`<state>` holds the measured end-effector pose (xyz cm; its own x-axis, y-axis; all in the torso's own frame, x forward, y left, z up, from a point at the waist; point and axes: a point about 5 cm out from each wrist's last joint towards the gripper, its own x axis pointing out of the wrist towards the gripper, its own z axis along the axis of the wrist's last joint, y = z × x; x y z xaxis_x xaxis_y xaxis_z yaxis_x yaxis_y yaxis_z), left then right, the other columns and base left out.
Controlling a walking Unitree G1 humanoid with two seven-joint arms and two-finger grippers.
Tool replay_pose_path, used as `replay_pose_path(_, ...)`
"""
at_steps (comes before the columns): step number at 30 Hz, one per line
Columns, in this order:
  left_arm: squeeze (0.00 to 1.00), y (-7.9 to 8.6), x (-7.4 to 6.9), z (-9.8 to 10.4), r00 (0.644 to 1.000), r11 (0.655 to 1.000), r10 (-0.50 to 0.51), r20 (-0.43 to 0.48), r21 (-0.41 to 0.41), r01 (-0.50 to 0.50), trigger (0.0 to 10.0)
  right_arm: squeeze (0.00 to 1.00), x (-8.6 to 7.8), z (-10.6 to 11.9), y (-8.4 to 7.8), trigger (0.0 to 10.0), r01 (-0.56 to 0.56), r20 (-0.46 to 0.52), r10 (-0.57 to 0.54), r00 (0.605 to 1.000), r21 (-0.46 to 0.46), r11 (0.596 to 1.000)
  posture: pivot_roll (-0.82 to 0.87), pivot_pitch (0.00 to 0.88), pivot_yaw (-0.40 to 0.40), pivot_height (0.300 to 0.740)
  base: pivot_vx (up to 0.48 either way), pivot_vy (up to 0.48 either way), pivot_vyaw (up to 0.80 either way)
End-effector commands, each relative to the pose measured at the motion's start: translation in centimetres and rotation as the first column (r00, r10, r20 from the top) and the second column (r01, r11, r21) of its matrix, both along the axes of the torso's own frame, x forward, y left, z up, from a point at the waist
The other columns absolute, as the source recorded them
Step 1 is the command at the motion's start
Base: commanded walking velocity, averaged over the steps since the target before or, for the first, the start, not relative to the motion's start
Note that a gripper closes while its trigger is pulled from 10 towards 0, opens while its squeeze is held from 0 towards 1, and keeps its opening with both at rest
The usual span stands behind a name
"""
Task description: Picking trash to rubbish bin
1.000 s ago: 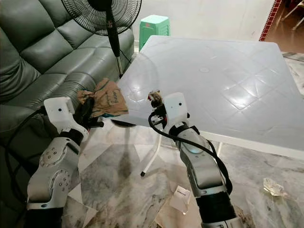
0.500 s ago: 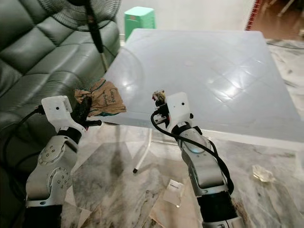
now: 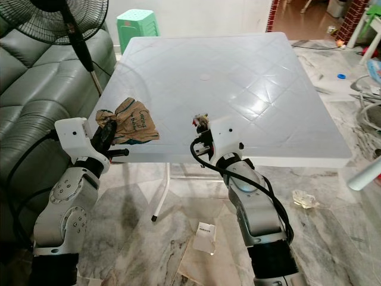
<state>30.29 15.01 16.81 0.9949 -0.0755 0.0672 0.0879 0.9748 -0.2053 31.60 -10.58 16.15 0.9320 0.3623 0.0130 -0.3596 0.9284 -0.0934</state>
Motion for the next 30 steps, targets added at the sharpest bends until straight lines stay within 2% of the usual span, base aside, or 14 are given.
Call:
replay_pose_path(1,0.0,0.07,0.16,0.13,1.0,1.0,-0.002,0.0,0.009,0.002,2.4,0.0,0.23,0.1,-0.16,10.0,0.01,-0.008,-0.01,1.0,-0.005,1.0,0.0,0.027,0.037,0.74,0.0,0.0,-0.78)
replay_pose_path(3,0.0,0.02,0.14,0.21,1.0,1.0,0.0,0.005,-0.012,0.0,2.6,0.0,0.21,0.07,-0.21,10.0,0.013,-0.011,-0.013,1.0,-0.006,1.0,0.0,0.029,0.037,0.74,0.0,0.0,-0.78)
replay_pose_path(6,0.0,-0.03,0.14,0.28,1.0,1.0,-0.006,0.008,-0.004,0.006,2.7,0.0,0.24,0.01,-0.28,10.0,0.018,-0.014,-0.018,1.0,-0.009,1.0,0.0,0.029,0.037,0.74,0.0,0.0,-0.78)
replay_pose_path(7,0.0,-0.08,0.14,0.3,1.0,1.0,-0.009,0.008,-0.001,0.009,3.0,0.0,0.27,-0.04,-0.33,10.0,0.023,-0.017,-0.023,1.0,-0.012,1.0,0.0,0.029,0.037,0.74,0.0,0.0,-0.78)
replay_pose_path(12,0.0,-0.37,0.07,0.28,1.0,1.0,-0.025,0.009,0.006,0.025,3.0,0.0,0.43,-0.2,-0.59,10.0,0.044,-0.029,-0.044,0.999,-0.022,0.999,0.0,0.032,0.035,0.74,0.0,0.0,-0.78)
replay_pose_path(14,0.0,-0.47,0.05,0.27,0.999,0.999,-0.032,0.008,0.009,0.032,2.7,0.0,0.45,-0.21,-0.65,10.0,0.046,-0.031,-0.047,0.998,-0.023,0.999,0.0,0.032,0.035,0.74,0.0,0.0,-0.78)
replay_pose_path(15,0.0,-0.52,0.04,0.25,0.999,0.999,-0.036,0.007,0.008,0.036,1.7,0.0,0.44,-0.24,-0.66,10.0,0.046,-0.032,-0.047,0.998,-0.023,0.999,0.0,0.03,0.034,0.74,0.0,0.0,-0.78)
replay_pose_path(16,0.0,-0.52,0.04,0.25,0.999,0.999,-0.036,0.007,0.008,0.036,1.7,0.0,0.44,-0.24,-0.66,10.0,0.046,-0.032,-0.047,0.998,-0.023,0.999,0.0,0.03,0.034,0.74,0.0,0.0,-0.78)
replay_pose_path(18,0.0,-0.61,0.02,0.21,0.999,0.999,-0.045,0.006,0.008,0.044,0.0,0.0,0.43,-0.29,-0.67,10.0,0.047,-0.034,-0.047,0.998,-0.023,0.999,0.0,0.03,0.034,0.74,0.0,0.0,-0.78)
replay_pose_path(30,0.0,-0.67,-0.03,0.24,0.998,0.998,-0.056,0.012,0.003,0.056,0.0,0.0,0.51,-0.28,-0.57,10.0,0.042,-0.035,-0.043,0.998,-0.025,0.999,0.0,0.025,0.032,0.74,0.0,0.0,-0.78)
